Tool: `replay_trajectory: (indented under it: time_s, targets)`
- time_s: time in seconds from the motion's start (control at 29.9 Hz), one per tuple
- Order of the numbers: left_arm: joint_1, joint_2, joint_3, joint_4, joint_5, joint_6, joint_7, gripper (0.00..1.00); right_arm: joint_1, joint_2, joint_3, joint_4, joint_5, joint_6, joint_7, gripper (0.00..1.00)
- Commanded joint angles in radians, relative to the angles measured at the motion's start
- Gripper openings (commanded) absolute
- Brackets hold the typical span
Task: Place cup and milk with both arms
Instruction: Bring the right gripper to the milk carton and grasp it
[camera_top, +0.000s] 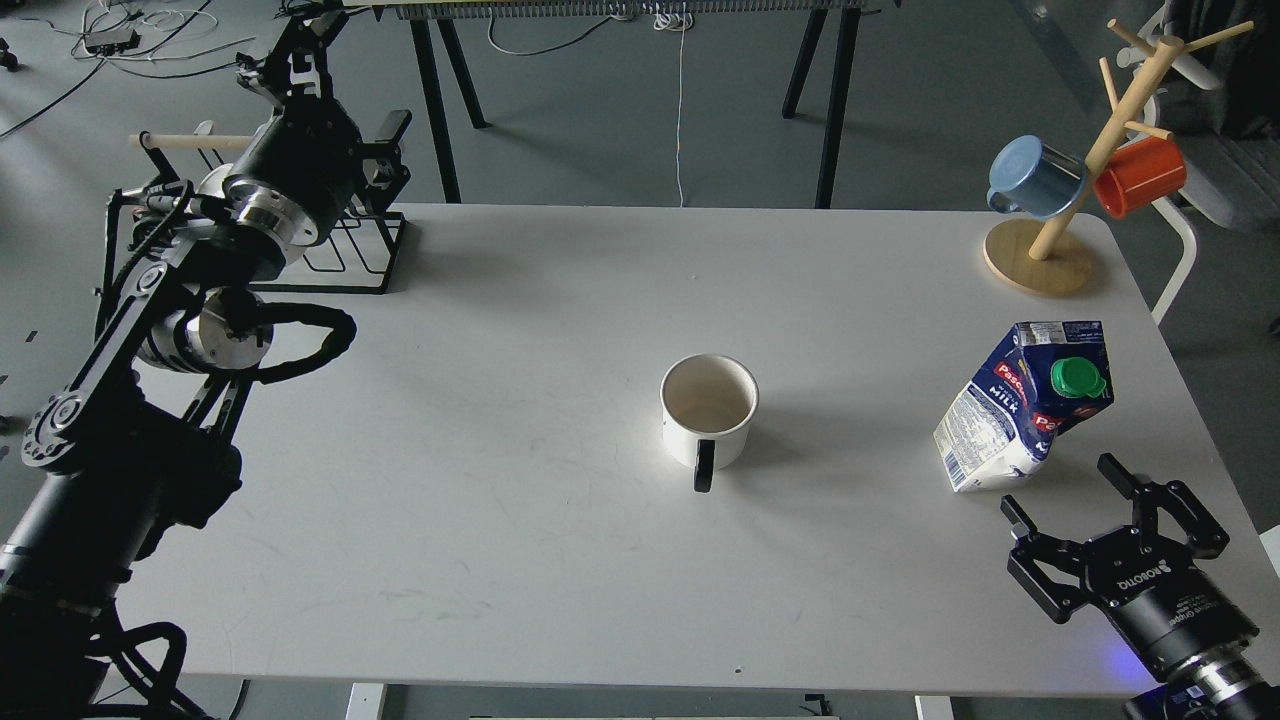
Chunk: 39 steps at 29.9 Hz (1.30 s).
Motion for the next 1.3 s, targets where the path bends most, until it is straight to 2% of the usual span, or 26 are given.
replay_trajectory:
  time_s: [0.0,0.33,0.63,0.87,1.14,1.2,1.27]
  targets:
    - [0.000,-0.001,0.000,0.000,0.000,0.001,0.000,0.99,0.037,0.043,0.002,-0.020,-0.035,0.000,0.011,0.99]
    - [0.002,0.001,0.000,0.000,0.000,-0.001,0.000,0.99,0.138,0.064,-0.001,-0.127,-0.038,0.000,0.029,0.98]
    - [0.002,0.001,0.000,0.000,0.000,0.001,0.000,0.99,0.190,0.103,-0.010,-0.187,-0.130,0.000,0.068,0.92]
    - [0.002,0.001,0.000,0.000,0.000,0.001,0.000,0.99,0.203,0.160,-0.016,-0.214,-0.193,0.000,0.086,0.65]
    - [0.003,0.001,0.000,0.000,0.000,0.003,0.000,0.99,0.210,0.166,-0.021,-0.225,-0.214,0.000,0.086,0.49]
    - [0.006,0.001,0.000,0.002,0.001,0.003,0.000,0.99,0.210,0.172,-0.022,-0.227,-0.217,0.000,0.086,0.48]
    - [0.006,0.001,0.000,0.002,0.000,0.003,0.000,0.99,0.212,0.184,-0.019,-0.228,-0.231,0.000,0.086,0.39]
